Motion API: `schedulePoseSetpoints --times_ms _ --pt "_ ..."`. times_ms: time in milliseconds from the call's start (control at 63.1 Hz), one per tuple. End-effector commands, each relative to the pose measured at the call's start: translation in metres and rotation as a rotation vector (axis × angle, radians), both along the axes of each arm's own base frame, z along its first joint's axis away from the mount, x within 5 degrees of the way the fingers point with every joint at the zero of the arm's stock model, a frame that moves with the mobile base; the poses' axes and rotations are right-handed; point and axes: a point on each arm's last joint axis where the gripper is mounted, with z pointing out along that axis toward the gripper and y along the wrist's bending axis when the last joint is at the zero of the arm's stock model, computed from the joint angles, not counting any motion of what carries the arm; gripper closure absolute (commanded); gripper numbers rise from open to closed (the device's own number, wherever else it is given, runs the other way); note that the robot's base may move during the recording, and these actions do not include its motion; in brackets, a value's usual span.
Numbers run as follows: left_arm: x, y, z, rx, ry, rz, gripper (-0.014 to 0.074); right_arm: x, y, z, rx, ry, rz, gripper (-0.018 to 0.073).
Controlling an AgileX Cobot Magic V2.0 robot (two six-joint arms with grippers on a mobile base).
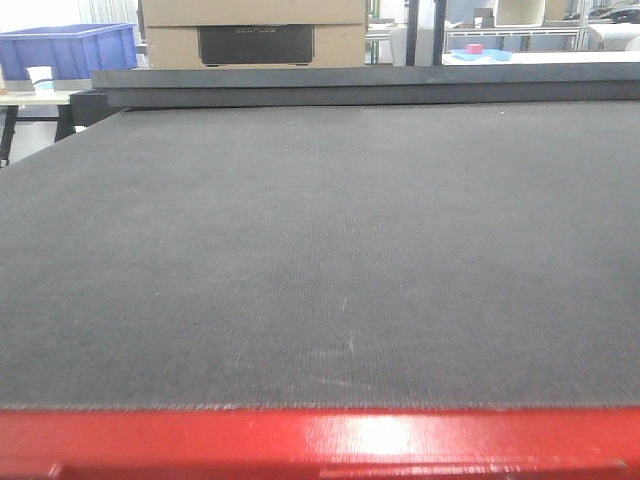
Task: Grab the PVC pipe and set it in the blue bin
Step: 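Drive the base along the red table carrying both clamps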
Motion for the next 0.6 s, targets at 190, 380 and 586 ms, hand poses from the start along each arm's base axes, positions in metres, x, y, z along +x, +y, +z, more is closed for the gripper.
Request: schedulePoseSetpoints --times_ms 190,380,586 --pt "-0.0020 0.0000 0.0032 -0.008 -0.033 -0.010 0.0708 -0.0006 -0.0002 0.0006 0.001 -0.017 0.001 0.0713" --pt "-0.0020 0.0000 0.0032 -0.008 -0.033 -0.010 0.0708 -0.0006 -0.0002 0.0006 0.001 -0.017 0.001 0.0713" --pt "-0.0020 0.0000 0.0032 -0.008 -0.033 -0.010 0.0708 -0.0006 -0.0002 0.0006 0.001 -0.017 0.001 0.0713"
